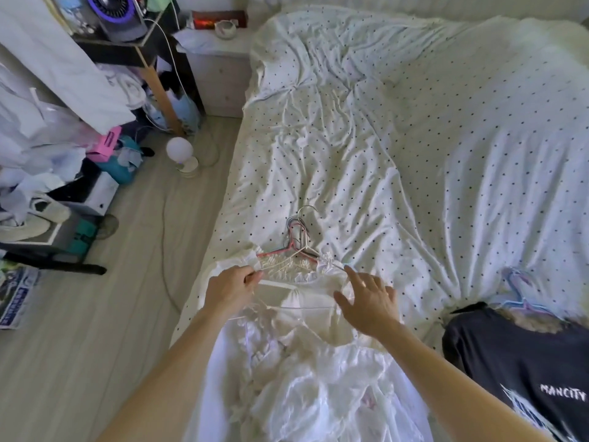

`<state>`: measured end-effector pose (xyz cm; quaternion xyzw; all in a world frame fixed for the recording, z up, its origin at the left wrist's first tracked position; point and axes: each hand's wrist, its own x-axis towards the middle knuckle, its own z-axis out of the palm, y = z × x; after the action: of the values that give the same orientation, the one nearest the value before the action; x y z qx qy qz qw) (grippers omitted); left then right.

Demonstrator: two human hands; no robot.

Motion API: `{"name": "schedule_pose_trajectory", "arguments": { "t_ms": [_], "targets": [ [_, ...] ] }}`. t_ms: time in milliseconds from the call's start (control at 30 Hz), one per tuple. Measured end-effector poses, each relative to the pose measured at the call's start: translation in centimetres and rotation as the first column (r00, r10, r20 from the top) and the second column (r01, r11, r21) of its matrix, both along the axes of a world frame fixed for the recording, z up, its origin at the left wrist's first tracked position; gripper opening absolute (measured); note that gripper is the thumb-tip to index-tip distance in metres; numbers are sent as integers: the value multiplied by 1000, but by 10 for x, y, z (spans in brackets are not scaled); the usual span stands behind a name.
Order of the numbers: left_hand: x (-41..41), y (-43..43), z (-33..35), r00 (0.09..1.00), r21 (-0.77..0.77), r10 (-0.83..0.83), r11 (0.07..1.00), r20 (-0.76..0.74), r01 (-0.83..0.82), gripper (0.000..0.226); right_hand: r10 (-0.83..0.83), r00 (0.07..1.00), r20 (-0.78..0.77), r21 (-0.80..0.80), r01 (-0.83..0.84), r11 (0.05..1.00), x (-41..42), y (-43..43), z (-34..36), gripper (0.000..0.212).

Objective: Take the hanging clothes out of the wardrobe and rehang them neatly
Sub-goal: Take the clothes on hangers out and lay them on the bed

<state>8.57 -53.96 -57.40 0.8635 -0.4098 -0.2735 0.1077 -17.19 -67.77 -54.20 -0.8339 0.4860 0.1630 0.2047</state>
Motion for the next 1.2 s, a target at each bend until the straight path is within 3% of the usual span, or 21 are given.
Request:
{"name": "schedule_pose_trajectory", "arguments": {
  "t_ms": [167, 300, 400, 633, 800, 933, 1000, 1133, 1200],
  "targets": [
    [14, -16, -69, 990, 135, 13, 990, 143, -33, 35, 88, 993, -74, 188, -73, 979, -7, -5, -70, 81],
    [17, -15, -99, 957, 5, 16, 1000, 289, -18, 17, 142, 987, -72, 197, -126, 972, -12, 5, -104, 79],
    [12, -16, -112, 942, -17, 31, 1000, 335, -27, 16, 143, 987, -67, 187, -128, 974, -16, 13, -114, 78],
    [10, -23, -90, 974, 36, 158, 985, 159, -166, 35, 132, 991, 6, 141, -132, 981, -36, 23, -91, 74],
    [-22, -10, -43, 982, 53, 163, 984, 100, -169, 42, 53, 996, 76, 172, -66, 983, -79, 52, -38, 78],
    [-83, 6, 6, 998, 62, 52, 997, 47, -55, 43, -17, 993, 118, 171, -3, 985, -133, 77, 15, 96],
    [-123, 10, 34, 997, 68, -65, 996, 37, 62, 43, -40, 988, 148, 136, 19, 991, -164, 85, 42, 94],
    [-214, 10, 96, 938, 46, -341, 940, 53, 339, 43, -31, 952, 305, -82, 59, 995, -234, 101, 106, 48],
    [-263, 8, 125, 894, 15, -437, 899, 98, 437, 45, -63, 918, 392, -175, 142, 974, -275, 110, 136, 39]
  ]
}}
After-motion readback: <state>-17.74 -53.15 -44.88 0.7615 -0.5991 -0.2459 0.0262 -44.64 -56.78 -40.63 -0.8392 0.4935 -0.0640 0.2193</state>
